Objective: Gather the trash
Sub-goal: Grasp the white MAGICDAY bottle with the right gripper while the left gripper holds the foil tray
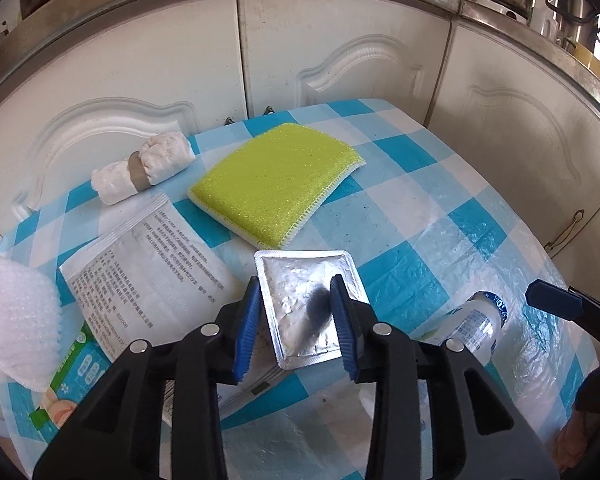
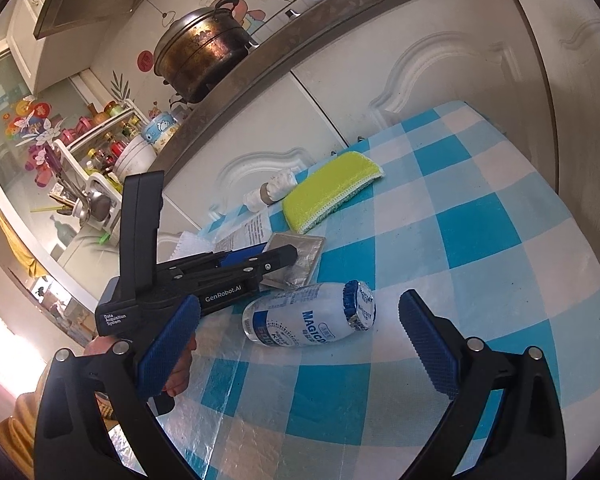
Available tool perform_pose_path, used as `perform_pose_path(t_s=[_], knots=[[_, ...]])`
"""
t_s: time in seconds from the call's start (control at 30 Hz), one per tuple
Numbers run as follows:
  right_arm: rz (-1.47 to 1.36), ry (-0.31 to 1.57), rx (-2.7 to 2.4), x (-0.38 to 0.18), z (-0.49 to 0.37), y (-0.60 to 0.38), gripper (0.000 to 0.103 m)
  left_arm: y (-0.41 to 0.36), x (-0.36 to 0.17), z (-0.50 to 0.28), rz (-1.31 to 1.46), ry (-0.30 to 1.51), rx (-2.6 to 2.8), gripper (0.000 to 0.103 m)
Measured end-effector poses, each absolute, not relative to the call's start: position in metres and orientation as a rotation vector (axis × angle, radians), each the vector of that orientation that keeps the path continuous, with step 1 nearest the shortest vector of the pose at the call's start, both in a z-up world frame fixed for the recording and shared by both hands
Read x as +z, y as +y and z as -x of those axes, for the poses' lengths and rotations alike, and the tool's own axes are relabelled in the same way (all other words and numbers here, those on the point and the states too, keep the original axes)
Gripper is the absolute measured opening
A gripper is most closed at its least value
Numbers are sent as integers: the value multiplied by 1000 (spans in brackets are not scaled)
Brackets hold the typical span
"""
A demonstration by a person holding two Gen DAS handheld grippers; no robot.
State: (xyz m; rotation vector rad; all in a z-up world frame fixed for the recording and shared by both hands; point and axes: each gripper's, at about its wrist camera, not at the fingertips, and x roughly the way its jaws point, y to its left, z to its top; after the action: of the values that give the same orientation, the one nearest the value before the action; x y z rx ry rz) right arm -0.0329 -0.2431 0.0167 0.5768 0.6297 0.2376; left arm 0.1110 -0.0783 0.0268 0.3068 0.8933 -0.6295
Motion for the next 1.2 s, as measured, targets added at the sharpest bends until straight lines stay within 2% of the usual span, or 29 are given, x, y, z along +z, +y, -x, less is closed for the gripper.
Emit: perform_pose_path(t_s=[0.33,0.67,0.77,0.87,0.9,0.93,1.0,1.03,1.07,1.13,1.2], knots=[[-268,756,146,14,14,-188,98,-61,28,-94,-296,903,-618,33],[-90,850,86,-3,-7,-157,98,-45,28,-91,-308,905,-607,35],[-129,848,83,-5,-7,-164,98,-42,29,-92,-298,906,-613,45],[-160,856,75,-6,-6,-174,96,-44,30,-89,-308,899,-624,65],[-183,853,84,-7,-5,-178,96,-45,30,-87,-318,893,-620,75],[-195,851,88,-7,-4,-182,95,-45,29,-85,-333,883,-615,80],[-194,853,92,-7,-2,-186,89,-46,28,-83,-361,872,-618,80],[-197,857,93,-8,-2,-188,77,-45,27,-81,-370,871,-621,80],[-199,854,89,-7,-1,-190,73,-46,26,-79,-379,868,-622,80],[-204,856,105,-7,0,-193,73,-46,25,-76,-397,860,-621,80],[-202,859,126,-8,1,-194,81,-47,24,-72,-404,861,-624,80]])
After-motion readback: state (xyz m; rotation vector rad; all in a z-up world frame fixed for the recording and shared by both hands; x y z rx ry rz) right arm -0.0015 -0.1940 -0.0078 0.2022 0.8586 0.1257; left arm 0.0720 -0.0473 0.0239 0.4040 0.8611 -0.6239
